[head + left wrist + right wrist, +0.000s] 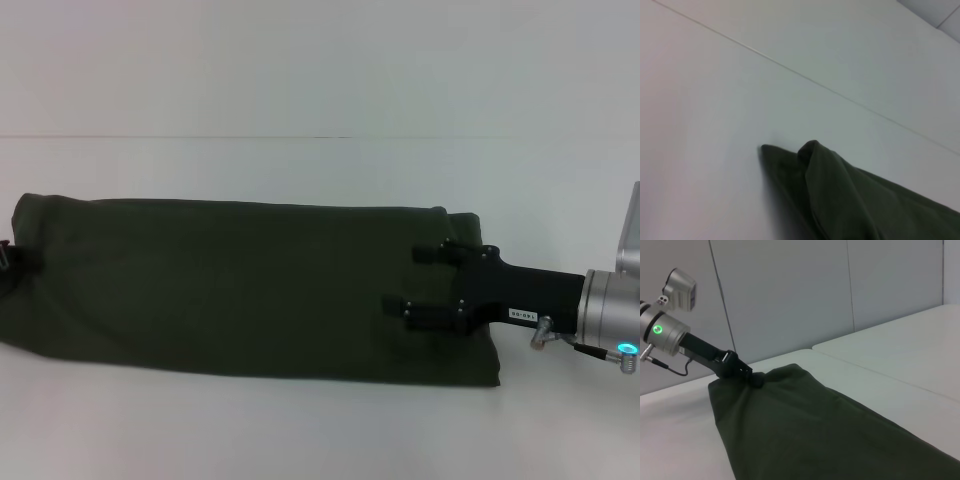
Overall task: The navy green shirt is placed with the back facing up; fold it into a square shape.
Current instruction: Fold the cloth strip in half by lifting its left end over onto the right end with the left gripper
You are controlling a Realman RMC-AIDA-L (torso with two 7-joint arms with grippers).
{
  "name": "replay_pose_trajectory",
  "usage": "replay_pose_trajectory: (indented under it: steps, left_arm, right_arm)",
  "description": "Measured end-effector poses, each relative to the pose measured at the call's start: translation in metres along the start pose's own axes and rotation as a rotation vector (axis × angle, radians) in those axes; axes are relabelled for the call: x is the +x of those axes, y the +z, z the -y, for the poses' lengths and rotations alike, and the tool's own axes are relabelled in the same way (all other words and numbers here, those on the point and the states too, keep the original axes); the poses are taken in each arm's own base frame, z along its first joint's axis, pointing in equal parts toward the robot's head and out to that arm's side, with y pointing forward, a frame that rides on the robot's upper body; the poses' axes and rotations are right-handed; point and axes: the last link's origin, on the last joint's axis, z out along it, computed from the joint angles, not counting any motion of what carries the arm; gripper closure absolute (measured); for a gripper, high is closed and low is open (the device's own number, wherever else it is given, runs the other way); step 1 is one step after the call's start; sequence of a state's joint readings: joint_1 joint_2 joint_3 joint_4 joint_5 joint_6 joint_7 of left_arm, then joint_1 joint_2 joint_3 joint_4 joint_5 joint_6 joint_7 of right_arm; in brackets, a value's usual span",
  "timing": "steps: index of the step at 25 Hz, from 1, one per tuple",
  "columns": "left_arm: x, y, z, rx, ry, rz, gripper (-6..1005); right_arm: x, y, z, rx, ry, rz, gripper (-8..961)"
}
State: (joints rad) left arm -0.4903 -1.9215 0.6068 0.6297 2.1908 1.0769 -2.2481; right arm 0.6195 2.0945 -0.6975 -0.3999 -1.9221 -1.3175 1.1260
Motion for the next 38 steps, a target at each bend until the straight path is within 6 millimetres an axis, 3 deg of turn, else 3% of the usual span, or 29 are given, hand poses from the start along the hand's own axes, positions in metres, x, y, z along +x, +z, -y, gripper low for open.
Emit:
replay_pose_trajectory:
  steps: [7, 12, 16, 20, 25, 29, 38]
  left_arm:
    - [0.017, -0.01, -0.025, -0.103, -0.037, 0.027, 883]
    - [0.025, -0.012, -0.07, -0.313, -0.078, 0.053, 882]
    - [0.02, -0.002, -0.106, -0.494, -0.148, 0.078, 882]
    - [0.005, 0.015, -0.126, -0.574, -0.229, 0.095, 882]
    - [-0.048, 0.061, -0.158, -0.62, -0.353, 0.118, 882]
    - [-0.069, 0.079, -0.168, -0.637, -0.409, 0.077, 884]
    - [-0.084, 0.091, -0.184, -0.688, -0.45, 0.029, 887]
  right_arm:
    - [0.001, 0.0, 0.0, 0.003, 0.003, -0.002, 7]
    - [0.005, -0.003, 0.001, 0.024, 0.017, 0.0, 6]
    - [0.009, -0.008, 0.0, 0.041, 0.038, 0.013, 6]
    - [0.014, -0.015, 0.001, 0.063, 0.059, 0.027, 6]
    - [0.021, -0.022, -0.001, 0.083, 0.079, 0.031, 6]
    - [0.026, -0.028, 0.0, 0.102, 0.092, 0.033, 6]
    - [0.033, -0.039, 0.001, 0.136, 0.115, 0.041, 6]
